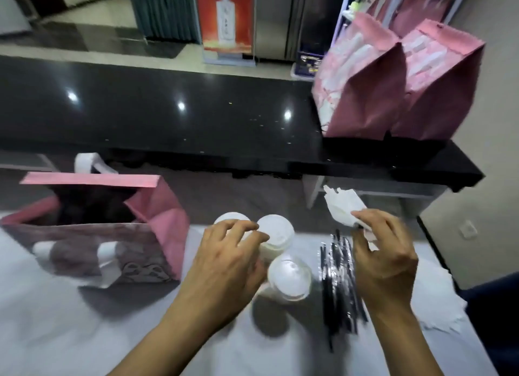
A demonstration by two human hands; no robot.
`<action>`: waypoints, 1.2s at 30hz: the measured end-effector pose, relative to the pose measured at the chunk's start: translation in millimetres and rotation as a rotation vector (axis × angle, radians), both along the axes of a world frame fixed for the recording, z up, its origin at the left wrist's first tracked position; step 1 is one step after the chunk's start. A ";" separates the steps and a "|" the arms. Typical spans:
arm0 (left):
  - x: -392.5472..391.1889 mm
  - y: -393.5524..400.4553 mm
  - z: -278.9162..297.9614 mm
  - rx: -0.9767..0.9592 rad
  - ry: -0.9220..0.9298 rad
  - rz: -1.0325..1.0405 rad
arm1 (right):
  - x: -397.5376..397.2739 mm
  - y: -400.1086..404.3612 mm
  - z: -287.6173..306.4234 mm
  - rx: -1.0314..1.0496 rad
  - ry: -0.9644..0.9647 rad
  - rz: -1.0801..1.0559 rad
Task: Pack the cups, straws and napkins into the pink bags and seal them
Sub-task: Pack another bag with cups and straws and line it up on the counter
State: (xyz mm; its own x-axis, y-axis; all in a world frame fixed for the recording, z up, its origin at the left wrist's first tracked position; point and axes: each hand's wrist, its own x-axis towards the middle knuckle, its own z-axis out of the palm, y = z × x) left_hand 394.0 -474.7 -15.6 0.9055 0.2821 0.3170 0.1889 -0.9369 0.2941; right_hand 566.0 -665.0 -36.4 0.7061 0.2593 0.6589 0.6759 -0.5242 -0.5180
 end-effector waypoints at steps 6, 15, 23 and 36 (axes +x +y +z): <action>-65.0 78.3 17.2 0.004 -0.016 0.202 | -63.8 106.8 43.2 0.023 0.014 0.331; -153.4 214.3 19.5 -0.017 -0.084 0.576 | -164.8 257.9 67.9 -0.075 0.184 0.765; -175.4 274.4 4.7 -0.535 0.196 0.513 | -206.4 368.0 63.3 -0.834 0.224 0.662; -197.1 286.9 -0.9 -0.601 -0.089 0.263 | -192.1 339.0 57.9 -0.555 0.522 0.749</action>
State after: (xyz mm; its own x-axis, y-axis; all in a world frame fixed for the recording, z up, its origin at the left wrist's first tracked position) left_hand 196.9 -187.9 -16.5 0.7597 0.6415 0.1061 0.3397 -0.5308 0.7764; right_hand 373.8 -326.0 21.5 0.4028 0.9150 -0.0228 0.6869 -0.3187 -0.6532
